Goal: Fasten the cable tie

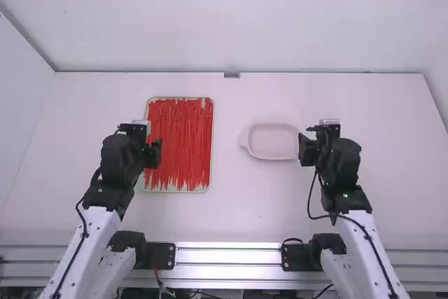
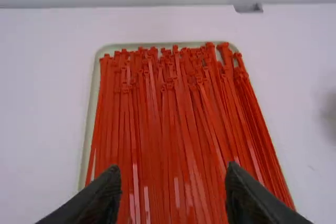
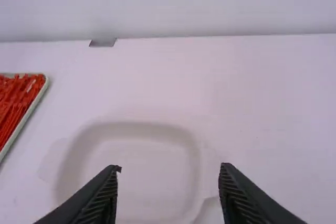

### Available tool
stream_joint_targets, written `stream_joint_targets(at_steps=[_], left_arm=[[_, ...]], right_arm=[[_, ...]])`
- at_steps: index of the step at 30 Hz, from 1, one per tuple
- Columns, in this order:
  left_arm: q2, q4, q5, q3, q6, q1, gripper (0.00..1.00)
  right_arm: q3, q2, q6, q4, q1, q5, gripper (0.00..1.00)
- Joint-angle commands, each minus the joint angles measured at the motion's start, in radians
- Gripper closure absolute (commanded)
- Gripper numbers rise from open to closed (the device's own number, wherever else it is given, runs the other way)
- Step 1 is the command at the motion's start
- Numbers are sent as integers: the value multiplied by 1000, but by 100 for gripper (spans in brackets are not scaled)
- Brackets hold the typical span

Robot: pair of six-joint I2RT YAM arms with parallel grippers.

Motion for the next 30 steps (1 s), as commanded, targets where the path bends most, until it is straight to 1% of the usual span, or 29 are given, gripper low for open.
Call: stream_joint_targets(at_steps=[1,3,4,7,9,10,15,20,26,30], left_arm=[[74,-13,25,69,-8,-11,44],[159,-39,14,124,-12,-12,38],[175,-43,11,134,-12,-12,37],[275,-69,-1,199,-15,-15,31],[313,-77,2,223,-15,-16,28],[357,-86,6,251,-16,-17,26],[491,-101,16,338,-19,-20,17],[598,-109,23,406,-64,-22,11],[687,-121,27,463,-66,-24,5],[724,-106,29,487,-56,-24,2]], right_arm=[[72,73,-2,5,17,-7,44],[120,162,2,8,36,2,38],[129,178,2,9,39,2,37],[186,283,5,15,56,-11,31],[208,323,8,17,63,-10,28],[232,368,18,22,69,0,26],[307,508,33,49,79,-2,17],[367,618,48,66,88,-13,11],[416,709,48,73,119,-21,5],[437,747,43,89,139,-20,3]])
